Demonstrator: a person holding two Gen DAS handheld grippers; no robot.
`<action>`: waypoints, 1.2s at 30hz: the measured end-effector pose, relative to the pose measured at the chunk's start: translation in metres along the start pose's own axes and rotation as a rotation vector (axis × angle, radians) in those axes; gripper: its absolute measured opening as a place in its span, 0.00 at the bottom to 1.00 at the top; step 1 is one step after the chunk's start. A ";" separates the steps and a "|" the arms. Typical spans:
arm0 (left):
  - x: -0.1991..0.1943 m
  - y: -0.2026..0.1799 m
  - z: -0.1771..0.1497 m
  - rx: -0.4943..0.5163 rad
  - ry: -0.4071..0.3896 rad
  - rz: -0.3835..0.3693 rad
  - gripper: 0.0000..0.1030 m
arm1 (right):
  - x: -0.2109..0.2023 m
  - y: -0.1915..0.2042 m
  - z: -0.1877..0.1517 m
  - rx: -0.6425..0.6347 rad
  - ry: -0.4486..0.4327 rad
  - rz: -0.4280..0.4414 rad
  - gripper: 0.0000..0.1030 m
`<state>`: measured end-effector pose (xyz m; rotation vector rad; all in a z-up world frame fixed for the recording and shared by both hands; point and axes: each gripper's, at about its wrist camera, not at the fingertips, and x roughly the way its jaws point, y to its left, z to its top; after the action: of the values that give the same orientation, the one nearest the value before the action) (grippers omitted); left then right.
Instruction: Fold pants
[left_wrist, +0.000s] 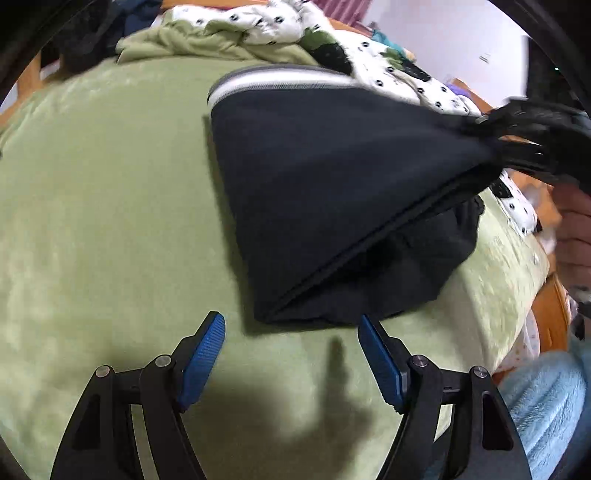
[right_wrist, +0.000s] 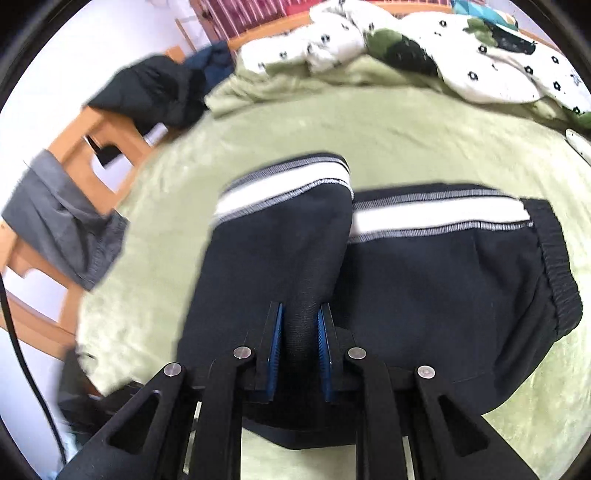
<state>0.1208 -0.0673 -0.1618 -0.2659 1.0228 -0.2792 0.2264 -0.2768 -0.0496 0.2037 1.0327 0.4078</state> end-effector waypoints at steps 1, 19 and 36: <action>0.003 0.000 -0.001 -0.027 -0.010 -0.024 0.70 | -0.001 0.000 0.000 -0.005 -0.009 0.001 0.17; 0.024 -0.039 -0.010 -0.093 -0.206 0.054 0.72 | -0.082 -0.131 -0.001 0.093 -0.342 -0.030 0.15; 0.037 -0.092 -0.001 0.047 -0.164 -0.034 0.71 | -0.032 -0.225 -0.036 0.195 -0.186 -0.323 0.20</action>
<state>0.1289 -0.1661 -0.1601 -0.2600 0.8491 -0.3065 0.2332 -0.4955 -0.1222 0.2400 0.9018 -0.0057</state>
